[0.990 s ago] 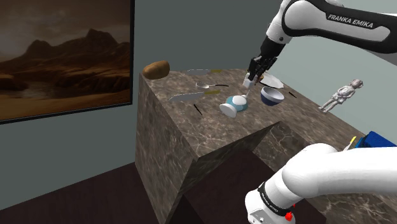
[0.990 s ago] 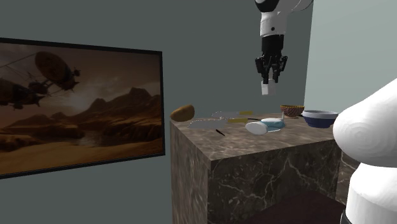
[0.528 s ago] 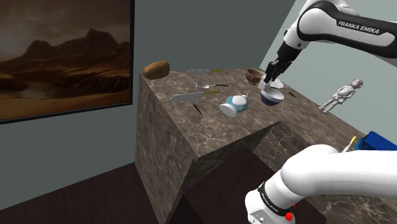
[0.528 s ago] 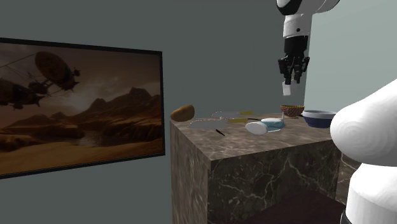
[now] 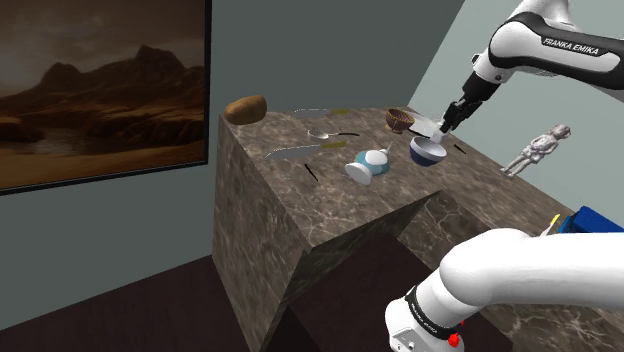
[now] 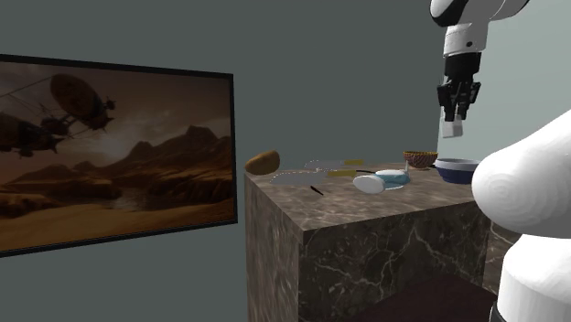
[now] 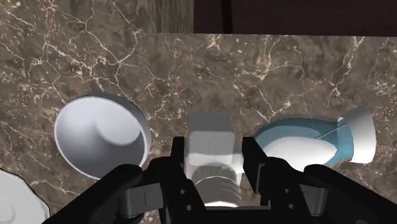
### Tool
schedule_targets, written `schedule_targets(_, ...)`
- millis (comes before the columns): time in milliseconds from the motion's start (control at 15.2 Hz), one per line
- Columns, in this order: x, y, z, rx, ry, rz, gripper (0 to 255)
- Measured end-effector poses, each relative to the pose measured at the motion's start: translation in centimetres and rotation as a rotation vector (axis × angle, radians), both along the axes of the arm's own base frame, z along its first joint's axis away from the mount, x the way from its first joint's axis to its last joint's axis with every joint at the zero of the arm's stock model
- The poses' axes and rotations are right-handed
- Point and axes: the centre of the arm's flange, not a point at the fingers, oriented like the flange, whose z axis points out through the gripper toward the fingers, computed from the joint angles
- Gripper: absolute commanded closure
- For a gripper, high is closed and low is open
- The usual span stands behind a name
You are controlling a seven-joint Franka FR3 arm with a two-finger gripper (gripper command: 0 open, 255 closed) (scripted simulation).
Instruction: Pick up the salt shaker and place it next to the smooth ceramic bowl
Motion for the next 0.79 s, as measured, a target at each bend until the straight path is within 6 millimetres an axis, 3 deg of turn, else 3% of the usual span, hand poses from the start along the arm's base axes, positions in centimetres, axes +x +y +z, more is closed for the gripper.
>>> schedule_targets(792,-6.9,-14.3,0.1,0.001,0.0,0.0,255)
